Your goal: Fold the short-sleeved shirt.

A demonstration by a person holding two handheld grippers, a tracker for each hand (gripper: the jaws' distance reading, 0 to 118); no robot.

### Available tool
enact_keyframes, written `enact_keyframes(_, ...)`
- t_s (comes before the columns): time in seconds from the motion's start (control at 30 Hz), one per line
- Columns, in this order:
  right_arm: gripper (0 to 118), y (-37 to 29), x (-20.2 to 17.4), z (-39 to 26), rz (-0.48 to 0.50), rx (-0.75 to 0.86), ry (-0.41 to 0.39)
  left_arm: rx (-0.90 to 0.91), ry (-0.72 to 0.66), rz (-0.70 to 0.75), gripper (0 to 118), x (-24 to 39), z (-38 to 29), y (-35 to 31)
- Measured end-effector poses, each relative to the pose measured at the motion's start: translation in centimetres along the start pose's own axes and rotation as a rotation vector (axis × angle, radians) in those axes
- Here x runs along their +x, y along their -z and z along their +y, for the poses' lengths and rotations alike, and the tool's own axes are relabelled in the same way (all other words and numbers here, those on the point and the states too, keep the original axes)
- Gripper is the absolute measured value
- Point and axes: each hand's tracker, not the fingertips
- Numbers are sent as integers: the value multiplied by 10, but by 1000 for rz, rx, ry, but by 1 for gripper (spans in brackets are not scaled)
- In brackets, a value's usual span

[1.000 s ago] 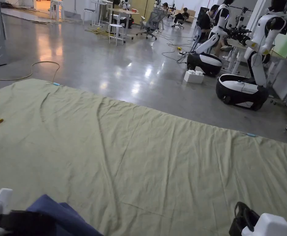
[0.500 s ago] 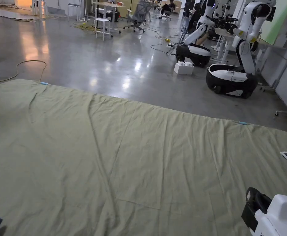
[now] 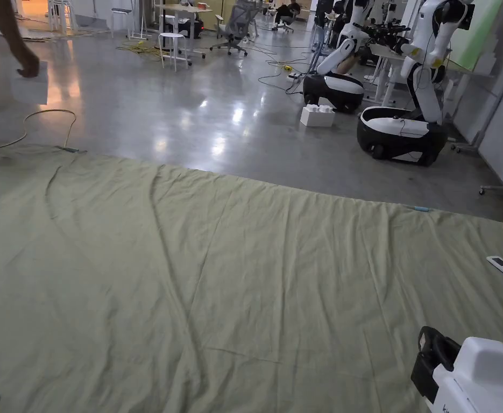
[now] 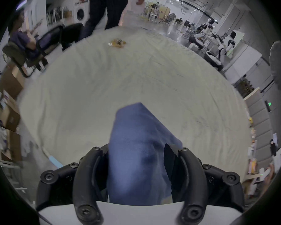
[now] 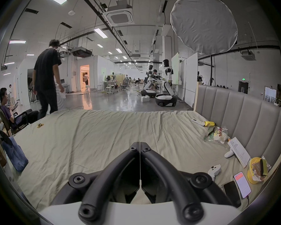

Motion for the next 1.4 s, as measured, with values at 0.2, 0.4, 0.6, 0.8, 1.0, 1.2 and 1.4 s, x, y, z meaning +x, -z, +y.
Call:
enact_keyframes(0.2,1,1,-2,-9,15,-10,0,222,95,239,63,11,12,-32)
enact_keyframes(0.4,1,-2,-4,-13,30,-18,21,281,222,223,63,82,-17,-52)
enact_keyframes(0.6,1,-7,-3,-18,29,0,41,398,244,42,63,157,-74,-28)
enact_keyframes(0.8,1,-7,-3,-28,16,9,24,480,355,-48,62,266,-140,-18)
enact_keyframes(1.0,1,-4,-6,-39,13,0,11,548,421,-152,58,341,-163,-7)
enact_keyframes(1.2,1,-5,-11,-40,8,5,32,648,368,-206,21,400,-169,-32)
enact_keyframes(1.4,1,-8,-17,-37,13,24,38,763,401,-195,14,431,-177,-55)
